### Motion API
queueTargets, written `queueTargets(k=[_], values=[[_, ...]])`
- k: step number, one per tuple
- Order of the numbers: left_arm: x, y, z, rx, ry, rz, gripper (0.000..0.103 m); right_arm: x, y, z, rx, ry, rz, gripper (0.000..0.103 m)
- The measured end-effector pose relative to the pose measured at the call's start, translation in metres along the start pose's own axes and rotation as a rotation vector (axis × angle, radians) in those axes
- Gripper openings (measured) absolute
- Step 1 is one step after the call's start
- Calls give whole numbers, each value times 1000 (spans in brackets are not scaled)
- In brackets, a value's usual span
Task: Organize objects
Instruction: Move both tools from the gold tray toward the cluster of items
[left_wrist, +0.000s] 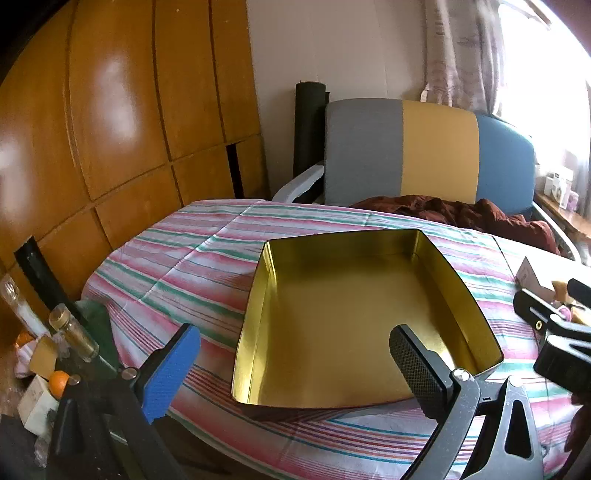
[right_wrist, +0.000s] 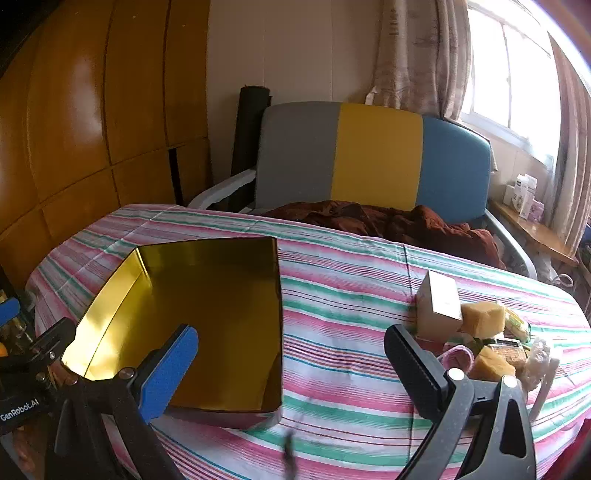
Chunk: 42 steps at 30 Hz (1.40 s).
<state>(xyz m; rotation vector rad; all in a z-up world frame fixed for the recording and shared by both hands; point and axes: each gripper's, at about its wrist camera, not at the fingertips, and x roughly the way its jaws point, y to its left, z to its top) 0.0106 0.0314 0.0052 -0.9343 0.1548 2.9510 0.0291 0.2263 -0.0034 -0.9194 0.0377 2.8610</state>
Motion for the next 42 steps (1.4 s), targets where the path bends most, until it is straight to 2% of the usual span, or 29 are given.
queueTargets(k=[9, 16, 24, 35, 42], values=[[-2, -12, -2, 46, -1, -9, 103, 0, -20, -2, 20, 7, -19, 103], [0, -27, -2, 95, 3, -44, 103, 3, -54, -12, 26, 52, -81, 103], [-1, -53, 0, 158, -2, -108, 103, -2, -101, -18, 88, 64, -163, 103], [-5, -103, 4, 266, -33, -214, 103, -12, -153, -6, 148, 49, -240, 103], [-4, -134, 3, 324, -16, -293, 103, -16, -191, 6, 185, 24, -296, 103]])
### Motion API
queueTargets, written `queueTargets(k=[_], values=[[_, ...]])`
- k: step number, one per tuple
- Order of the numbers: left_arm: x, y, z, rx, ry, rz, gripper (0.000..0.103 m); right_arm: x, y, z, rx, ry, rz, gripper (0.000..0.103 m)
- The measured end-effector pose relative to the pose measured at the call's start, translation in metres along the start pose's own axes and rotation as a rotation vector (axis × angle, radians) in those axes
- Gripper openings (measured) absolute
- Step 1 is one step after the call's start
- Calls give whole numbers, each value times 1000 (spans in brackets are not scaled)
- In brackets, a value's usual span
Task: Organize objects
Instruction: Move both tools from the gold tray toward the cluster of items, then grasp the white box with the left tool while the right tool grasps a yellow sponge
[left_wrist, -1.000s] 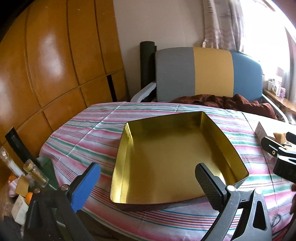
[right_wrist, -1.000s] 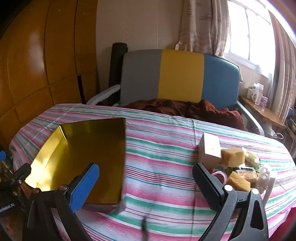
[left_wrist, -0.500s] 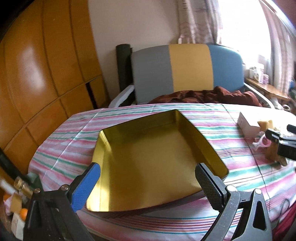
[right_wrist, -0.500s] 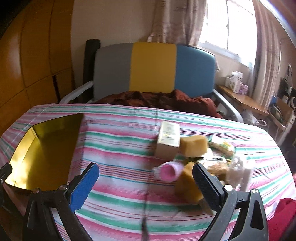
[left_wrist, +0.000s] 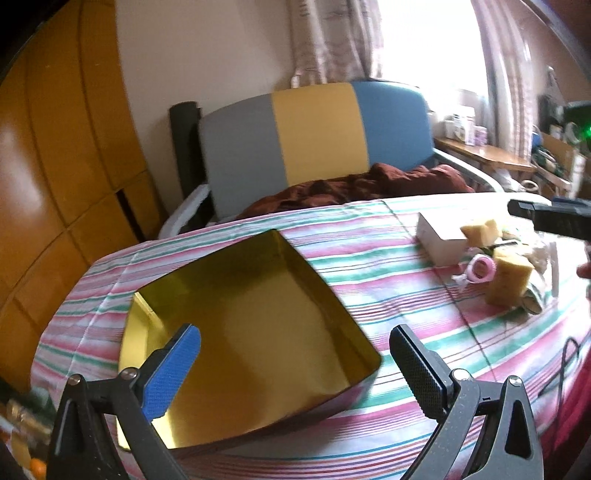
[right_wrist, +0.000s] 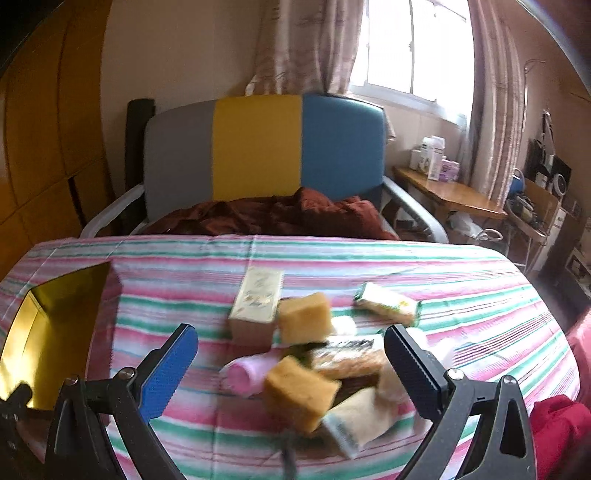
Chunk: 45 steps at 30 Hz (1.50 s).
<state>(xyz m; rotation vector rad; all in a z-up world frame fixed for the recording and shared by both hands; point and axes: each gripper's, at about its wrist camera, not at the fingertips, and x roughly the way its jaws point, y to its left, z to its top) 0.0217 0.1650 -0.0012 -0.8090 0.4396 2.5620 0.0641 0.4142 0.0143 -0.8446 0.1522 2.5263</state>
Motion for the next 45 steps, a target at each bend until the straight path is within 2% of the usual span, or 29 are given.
queueTargets(k=[7, 12, 14, 17, 23, 28, 35, 39, 45], values=[[9, -25, 4, 39, 22, -109, 103, 21, -45, 9, 81, -23, -30, 103], [23, -32, 11, -65, 115, -342, 103, 41, -88, 1, 293, 29, 30, 103], [27, -41, 13, -64, 121, -366, 103, 44, -104, -3, 379, 42, 49, 103], [28, -59, 16, -7, 97, -381, 103, 45, -123, -8, 477, 50, 68, 103], [52, -77, 24, -16, 164, -482, 103, 48, -131, -13, 543, 81, 89, 103], [76, -81, 47, -62, 173, -489, 103, 49, -129, -13, 540, 85, 118, 103], [123, -101, 92, -71, 219, -478, 103, 46, -123, -10, 516, 72, 156, 103], [152, -120, 112, -47, 249, -456, 103, 45, -113, -7, 474, 71, 179, 103], [191, -142, 138, -72, 283, -455, 102, 45, -98, -3, 395, 75, 205, 103]])
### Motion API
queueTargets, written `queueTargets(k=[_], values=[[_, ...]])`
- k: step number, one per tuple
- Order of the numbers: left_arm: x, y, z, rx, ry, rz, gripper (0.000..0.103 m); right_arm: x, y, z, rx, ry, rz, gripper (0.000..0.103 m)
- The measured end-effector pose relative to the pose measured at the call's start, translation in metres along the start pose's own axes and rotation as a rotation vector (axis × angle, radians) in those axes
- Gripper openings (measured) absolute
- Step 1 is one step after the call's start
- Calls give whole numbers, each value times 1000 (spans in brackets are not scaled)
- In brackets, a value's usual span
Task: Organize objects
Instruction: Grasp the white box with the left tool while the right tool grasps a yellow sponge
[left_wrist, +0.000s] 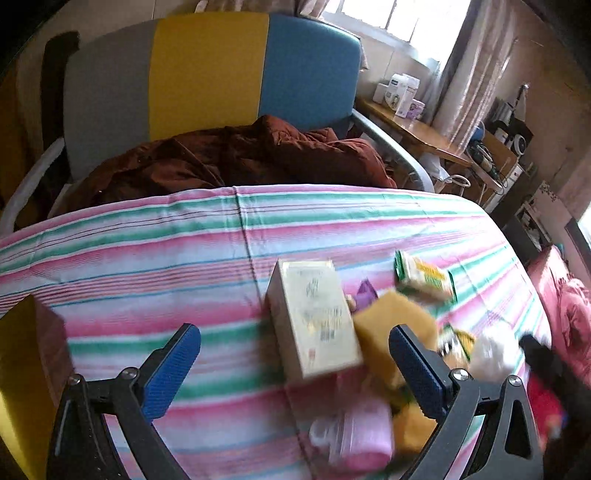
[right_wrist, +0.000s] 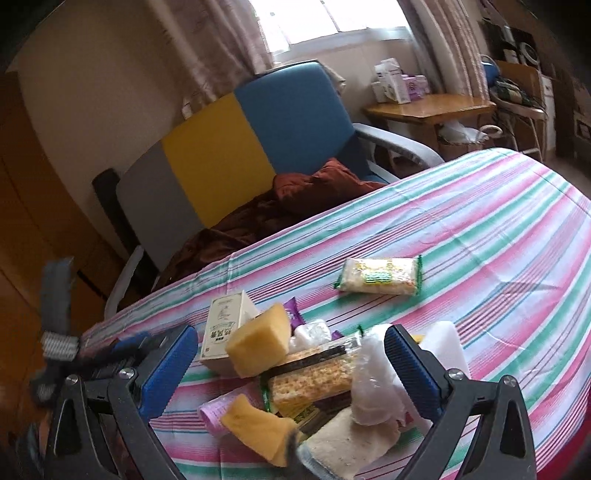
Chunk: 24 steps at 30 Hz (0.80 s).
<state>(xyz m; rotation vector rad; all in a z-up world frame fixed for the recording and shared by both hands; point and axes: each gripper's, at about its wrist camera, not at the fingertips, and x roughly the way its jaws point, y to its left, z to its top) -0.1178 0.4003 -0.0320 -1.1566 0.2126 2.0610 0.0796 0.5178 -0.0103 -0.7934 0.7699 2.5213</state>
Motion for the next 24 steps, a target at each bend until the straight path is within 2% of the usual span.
queueTargets(k=[6, 8, 12, 13, 14, 20, 24], values=[[39, -9, 22, -9, 69, 3, 97, 1, 8, -1, -48, 2, 2, 103], [53, -10, 24, -8, 105, 3, 89, 2, 10, -1, -57, 5, 0, 103], [76, -9, 25, -19, 159, -4, 79, 4, 12, -3, -80, 14, -7, 103], [81, -7, 23, -26, 177, -11, 66, 5, 13, -3, -86, 17, -9, 103], [83, -3, 21, -47, 192, -51, 63, 5, 14, -3, -92, 21, -13, 103], [50, 21, 8, -119, 119, -165, 55, 13, 24, -9, -159, 52, -38, 102], [19, 30, -2, -95, 69, -177, 55, 23, 33, -15, -222, 90, -67, 99]])
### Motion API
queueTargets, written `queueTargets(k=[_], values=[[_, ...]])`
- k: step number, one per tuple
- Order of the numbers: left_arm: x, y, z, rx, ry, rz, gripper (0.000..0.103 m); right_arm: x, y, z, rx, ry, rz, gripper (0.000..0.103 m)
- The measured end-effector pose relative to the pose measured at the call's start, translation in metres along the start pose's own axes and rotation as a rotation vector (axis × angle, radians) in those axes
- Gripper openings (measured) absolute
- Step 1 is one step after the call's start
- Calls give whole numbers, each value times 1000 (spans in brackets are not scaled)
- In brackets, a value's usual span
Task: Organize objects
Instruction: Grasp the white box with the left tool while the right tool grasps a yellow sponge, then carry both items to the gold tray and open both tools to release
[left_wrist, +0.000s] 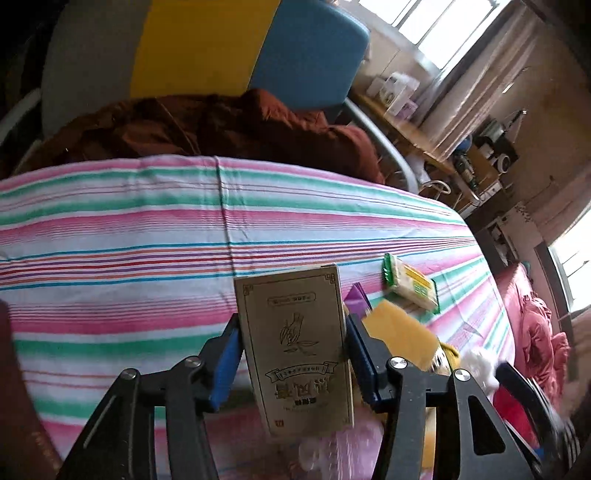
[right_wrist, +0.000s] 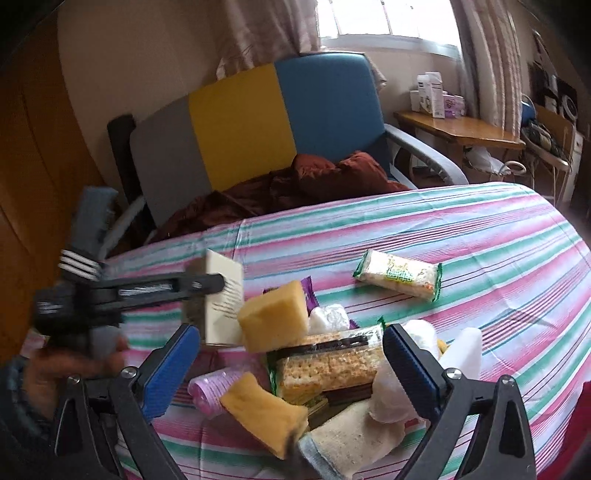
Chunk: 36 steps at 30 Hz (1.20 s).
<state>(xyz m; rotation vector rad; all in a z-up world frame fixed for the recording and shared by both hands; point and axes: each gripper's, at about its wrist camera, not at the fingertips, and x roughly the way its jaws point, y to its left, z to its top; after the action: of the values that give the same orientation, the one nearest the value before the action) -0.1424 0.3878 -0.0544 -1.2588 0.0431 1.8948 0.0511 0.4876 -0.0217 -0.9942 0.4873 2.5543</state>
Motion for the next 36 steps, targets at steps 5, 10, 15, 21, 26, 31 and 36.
queueTargets(k=[5, 10, 15, 21, 26, 31, 36], values=[[-29, 4, -15, 10, -48, -28, 53, 6, 8, 0, -49, 20, -48, 96], [-63, -1, -18, 29, -113, -64, 53, 20, 18, 10, -126, 51, -78, 93], [-103, 3, -34, 22, -167, -68, 53, 54, 34, 20, -243, 105, -119, 93], [-142, 17, -63, 37, -214, -20, 54, 93, 33, 16, -262, 208, -104, 56], [-170, 38, -87, 7, -253, 23, 54, 72, 31, 14, -230, 161, -75, 54], [-196, 67, -105, -53, -282, 69, 54, 29, 49, 19, -205, 78, 15, 54], [-225, 108, -123, -103, -307, 174, 54, 1, 107, 11, -267, 48, 164, 54]])
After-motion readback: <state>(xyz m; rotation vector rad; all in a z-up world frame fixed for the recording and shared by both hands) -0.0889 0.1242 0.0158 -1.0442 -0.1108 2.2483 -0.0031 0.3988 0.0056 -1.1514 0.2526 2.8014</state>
